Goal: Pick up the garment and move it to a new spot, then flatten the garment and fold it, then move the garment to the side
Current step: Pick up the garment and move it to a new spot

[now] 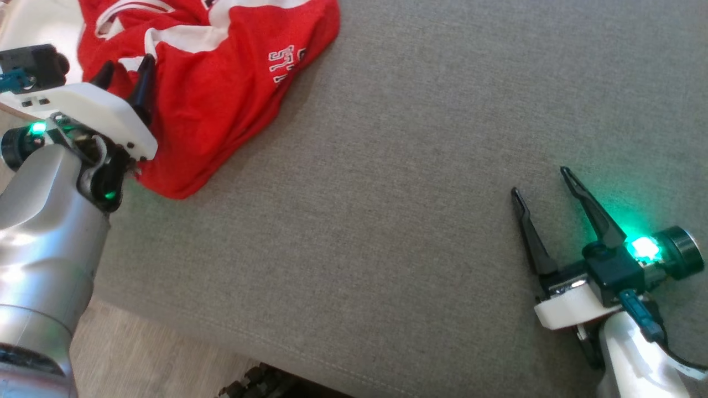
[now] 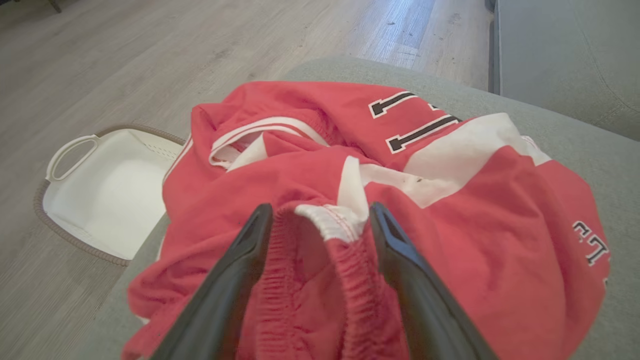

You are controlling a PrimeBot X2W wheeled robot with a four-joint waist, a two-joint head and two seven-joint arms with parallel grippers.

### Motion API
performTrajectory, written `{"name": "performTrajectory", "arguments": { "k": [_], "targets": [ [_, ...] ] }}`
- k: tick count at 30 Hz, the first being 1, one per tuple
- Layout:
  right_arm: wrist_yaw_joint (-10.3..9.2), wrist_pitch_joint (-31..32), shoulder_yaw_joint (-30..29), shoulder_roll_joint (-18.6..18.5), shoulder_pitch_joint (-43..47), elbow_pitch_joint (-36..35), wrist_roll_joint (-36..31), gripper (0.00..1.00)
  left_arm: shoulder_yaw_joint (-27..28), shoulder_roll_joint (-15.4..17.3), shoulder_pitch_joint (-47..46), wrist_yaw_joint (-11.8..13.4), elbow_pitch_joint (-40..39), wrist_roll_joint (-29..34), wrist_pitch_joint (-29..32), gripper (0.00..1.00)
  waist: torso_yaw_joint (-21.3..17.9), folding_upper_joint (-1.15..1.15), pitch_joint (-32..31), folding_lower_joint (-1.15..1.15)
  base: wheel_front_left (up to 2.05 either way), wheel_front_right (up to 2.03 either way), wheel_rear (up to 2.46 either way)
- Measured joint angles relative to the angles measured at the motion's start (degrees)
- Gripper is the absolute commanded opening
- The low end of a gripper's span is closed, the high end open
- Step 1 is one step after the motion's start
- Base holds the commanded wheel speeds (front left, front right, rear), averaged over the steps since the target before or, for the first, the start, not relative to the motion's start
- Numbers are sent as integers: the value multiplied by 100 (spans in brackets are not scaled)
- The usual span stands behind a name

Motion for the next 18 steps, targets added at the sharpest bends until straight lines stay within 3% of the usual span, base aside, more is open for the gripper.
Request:
{"name": "performTrajectory", "arguments": {
  "k": [3,4,5,10,18],
  "targets": [
    [0,0,-12,48,-62,-27,-8,100,-225,5,-51,0,52,-188,-48,95,-47,0,67,0,0,0,0],
    [0,-1,-15,69,-69,-35,-8,100,-318,23,-73,0,70,-210,-118,41,-67,0,77,0,0,0,0],
    [0,-1,-13,88,-86,-32,-8,100,-385,56,-93,0,79,-245,-159,0,-92,0,78,0,0,0,0],
    [0,0,-5,141,-195,86,-1,100,-686,221,-155,0,69,-399,-304,0,-184,0,-16,1,0,0,0],
    [0,14,29,287,-286,398,261,100,-1209,867,-532,0,-376,-560,-773,0,-461,0,-576,1,0,0,0]
  ]
}}
